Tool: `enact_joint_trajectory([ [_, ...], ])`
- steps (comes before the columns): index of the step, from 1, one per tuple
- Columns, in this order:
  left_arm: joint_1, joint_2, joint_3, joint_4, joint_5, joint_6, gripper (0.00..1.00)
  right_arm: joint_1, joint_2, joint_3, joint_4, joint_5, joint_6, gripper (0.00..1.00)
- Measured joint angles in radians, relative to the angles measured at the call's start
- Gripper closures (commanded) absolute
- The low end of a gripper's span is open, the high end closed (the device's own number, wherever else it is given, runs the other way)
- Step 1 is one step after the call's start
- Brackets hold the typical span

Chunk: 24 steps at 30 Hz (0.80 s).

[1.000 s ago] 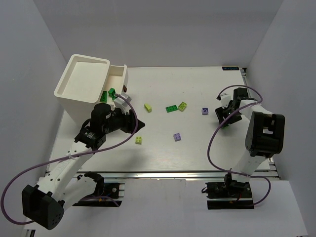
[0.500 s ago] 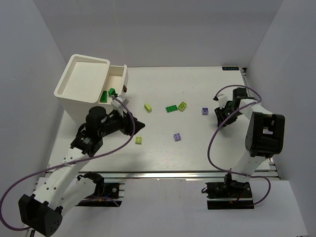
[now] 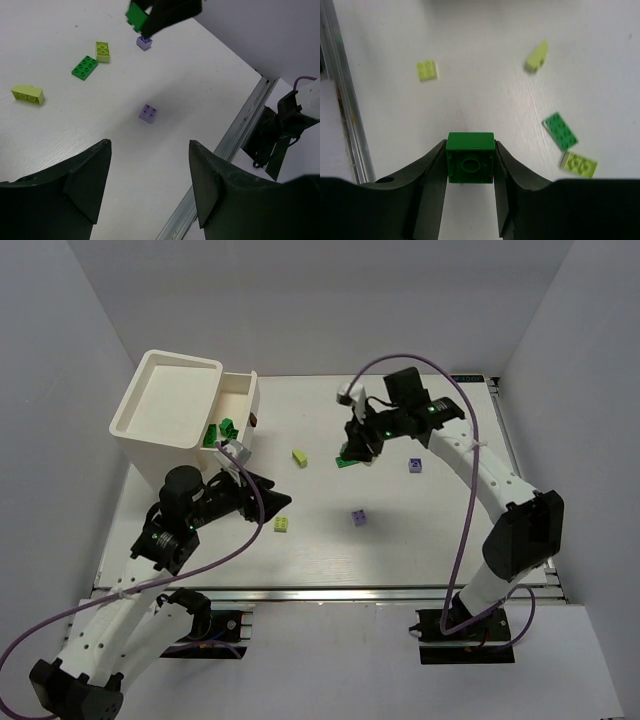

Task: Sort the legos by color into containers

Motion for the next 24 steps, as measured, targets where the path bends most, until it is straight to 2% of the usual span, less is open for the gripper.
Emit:
enact_joint_trajectory([
  [6, 0.0, -0.106, 0.051, -0.089, -0.053, -0.024, 0.21, 0.157, 0.252, 0.444, 0.105, 0.011, 0.134, 1.0],
  [10, 0.0, -0.185, 0.079, -0.138, -0.102, -0.057, 0.18, 0.254, 0.426, 0.68, 0.189, 0.035, 0.196, 1.0],
  [16, 0.001, -0.259, 0.125, -0.206, -0.171, -0.093, 0.18, 0.364, 0.528, 0.697, 0.401, 0.089, 0.288, 1.0],
  [20, 0.001, -0.277, 0.148, -0.264, -0.202, -0.101, 0.18, 0.394, 0.575, 0.712, 0.532, 0.123, 0.35, 1.0],
  [22, 0.001, -0.276, 0.164, -0.289, -0.211, -0.101, 0.17, 0.398, 0.6, 0.721, 0.599, 0.141, 0.375, 0.93],
  [24, 0.001, -0.276, 0.18, -0.309, -0.22, -0.103, 0.16, 0.398, 0.62, 0.721, 0.643, 0.154, 0.391, 0.81],
])
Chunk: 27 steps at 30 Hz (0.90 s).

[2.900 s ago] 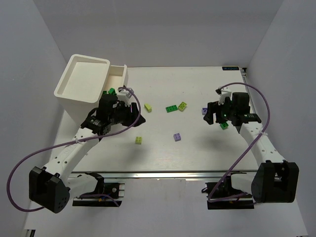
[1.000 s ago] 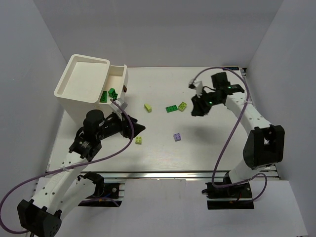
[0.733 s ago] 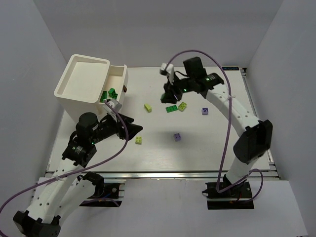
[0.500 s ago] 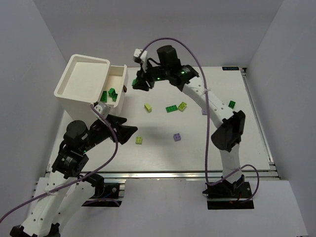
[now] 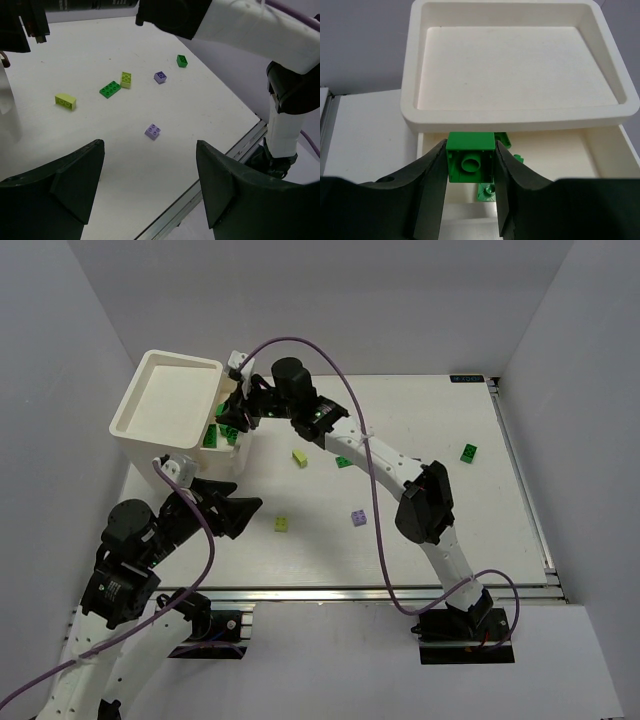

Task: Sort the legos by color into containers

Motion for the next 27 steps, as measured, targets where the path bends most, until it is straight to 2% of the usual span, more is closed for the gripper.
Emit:
enact_joint_trajectory([
  [2, 0.0, 0.0, 0.013, -0.009, -0.006, -0.001, 0.16, 0.0, 0.021, 0.0, 0.037, 0.011, 0.011, 0.72],
  [3, 0.0, 0.0, 0.019, -0.016, -0.007, -0.002, 0.16, 0.0, 0.033, 0.0, 0.052, 0.017, 0.014, 0.63],
  [5, 0.0, 0.0, 0.027, -0.023, -0.009, -0.005, 0.15, 0.001, 0.057, 0.0, 0.071, 0.032, 0.016, 0.51],
  [8, 0.0, 0.001, 0.029, -0.032, -0.014, -0.012, 0.15, 0.001, 0.081, -0.001, 0.074, 0.042, 0.016, 0.41],
  [11, 0.0, 0.005, 0.029, -0.037, -0.015, -0.021, 0.15, 0.001, 0.082, -0.005, 0.075, 0.043, 0.015, 0.38],
  [14, 0.0, 0.013, 0.029, -0.032, -0.014, -0.035, 0.15, 0.001, 0.079, -0.005, 0.08, 0.043, 0.015, 0.38],
  [17, 0.0, 0.027, 0.027, -0.021, -0.014, -0.056, 0.19, -0.005, 0.052, -0.034, 0.071, 0.043, 0.022, 0.46],
  [19, 0.0, 0.042, 0.027, -0.013, -0.013, -0.076, 0.28, -0.01, 0.005, -0.083, 0.056, 0.05, 0.039, 0.53],
  [20, 0.0, 0.052, 0.027, -0.006, -0.01, -0.087, 0.32, -0.016, -0.034, -0.127, 0.055, 0.057, 0.051, 0.62],
  [21, 0.0, 0.062, 0.027, 0.004, -0.004, -0.097, 0.44, -0.024, -0.089, -0.187, 0.059, 0.063, 0.067, 0.67],
  [23, 0.0, 0.102, 0.027, 0.025, 0.01, -0.117, 0.56, -0.058, -0.224, -0.33, 0.051, 0.065, 0.105, 0.79],
  [25, 0.0, 0.15, 0.027, 0.048, 0.027, -0.137, 0.67, -0.112, -0.369, -0.466, 0.049, 0.061, 0.147, 0.81],
  [27, 0.0, 0.214, 0.027, 0.073, 0.042, -0.158, 0.69, -0.178, -0.507, -0.584, 0.035, 0.045, 0.18, 0.72],
])
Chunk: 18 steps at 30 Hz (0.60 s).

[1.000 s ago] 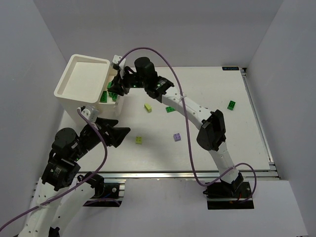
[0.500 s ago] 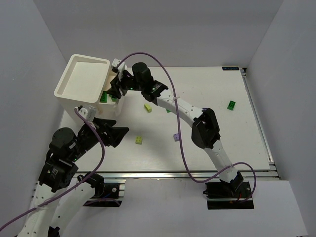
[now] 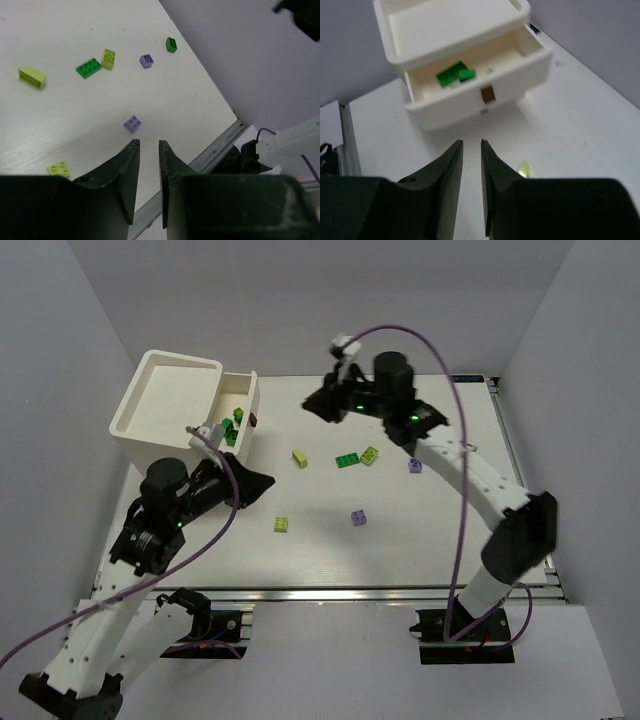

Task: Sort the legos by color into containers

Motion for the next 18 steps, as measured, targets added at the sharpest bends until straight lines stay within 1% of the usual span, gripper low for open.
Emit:
enact_joint_trajectory([
  [1, 0.0, 0.036, 0.0, 0.013, 0.006, -0.009, 0.7, -0.043, -0.068, -0.062, -0.004, -0.016, 0.016, 0.65],
  [2, -0.001, 0.076, 0.0, 0.023, 0.011, -0.018, 0.68, -0.085, -0.142, -0.133, -0.012, -0.036, 0.023, 0.48],
  [3, -0.001, 0.114, 0.0, 0.033, 0.016, -0.026, 0.64, -0.128, -0.212, -0.199, -0.035, -0.058, 0.026, 0.37],
  [5, -0.001, 0.191, 0.0, 0.047, 0.024, -0.038, 0.52, -0.187, -0.321, -0.316, -0.062, -0.109, 0.02, 0.27],
  [6, -0.002, 0.233, 0.003, 0.046, 0.026, -0.042, 0.5, -0.208, -0.37, -0.371, -0.09, -0.14, 0.013, 0.25],
  [7, -0.005, 0.276, 0.01, 0.045, 0.026, -0.046, 0.47, -0.224, -0.41, -0.418, -0.117, -0.174, 0.002, 0.24],
  [8, -0.008, 0.323, 0.025, 0.04, 0.025, -0.042, 0.38, -0.243, -0.451, -0.47, -0.136, -0.214, -0.007, 0.23],
  [11, -0.026, 0.462, 0.099, 0.029, 0.015, -0.016, 0.34, -0.297, -0.574, -0.626, -0.185, -0.34, -0.055, 0.22],
  [13, -0.039, 0.541, 0.152, 0.026, 0.003, 0.012, 0.32, -0.331, -0.674, -0.721, -0.215, -0.409, -0.092, 0.23],
  [16, -0.059, 0.655, 0.24, 0.02, -0.02, 0.064, 0.31, -0.37, -0.828, -0.825, -0.212, -0.457, -0.145, 0.32],
  [18, -0.074, 0.727, 0.303, 0.017, -0.039, 0.1, 0.31, -0.389, -0.914, -0.887, -0.177, -0.463, -0.166, 0.55],
])
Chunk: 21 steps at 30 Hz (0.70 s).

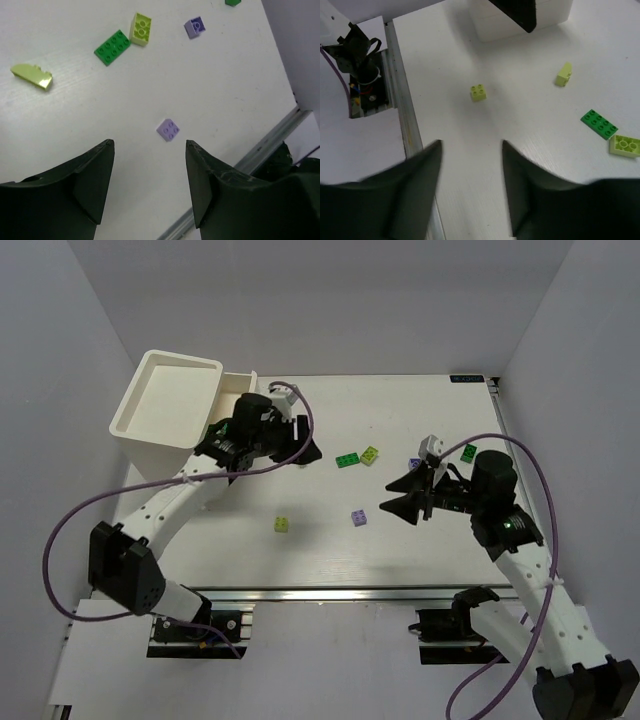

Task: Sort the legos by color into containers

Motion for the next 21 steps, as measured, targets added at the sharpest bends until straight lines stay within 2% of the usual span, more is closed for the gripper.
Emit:
enact_joint_trajectory([
  [1, -0.007, 0.036, 0.032, 0.002, -0.005, 0.008, 0.31, -0.007, -0.026, -0.026, 0.008, 0.0, -0.008, 0.55],
  [2, -0.018, 0.078, 0.07, -0.004, -0.018, 0.024, 0.31, -0.019, -0.046, -0.05, 0.021, -0.002, -0.009, 0.64],
  [4, -0.037, 0.159, 0.137, -0.006, -0.042, 0.051, 0.31, -0.046, -0.043, -0.071, 0.018, 0.0, -0.027, 0.73],
  [6, -0.058, 0.249, 0.213, -0.012, -0.074, 0.082, 0.31, -0.073, -0.012, -0.072, 0.016, 0.0, -0.035, 0.75],
  [9, -0.087, 0.369, 0.294, -0.016, -0.125, 0.14, 0.31, -0.106, 0.043, -0.072, 0.006, -0.01, -0.043, 0.74],
  [11, -0.106, 0.441, 0.331, -0.018, -0.154, 0.19, 0.32, -0.123, 0.056, -0.072, -0.011, -0.024, -0.049, 0.7],
  [15, -0.129, 0.58, 0.424, -0.036, -0.192, 0.298, 0.31, -0.14, 0.043, -0.072, -0.019, -0.049, -0.051, 0.66],
  [21, -0.14, 0.776, 0.644, -0.088, -0.208, 0.443, 0.29, -0.147, 0.015, -0.072, -0.018, -0.076, -0.05, 0.64],
])
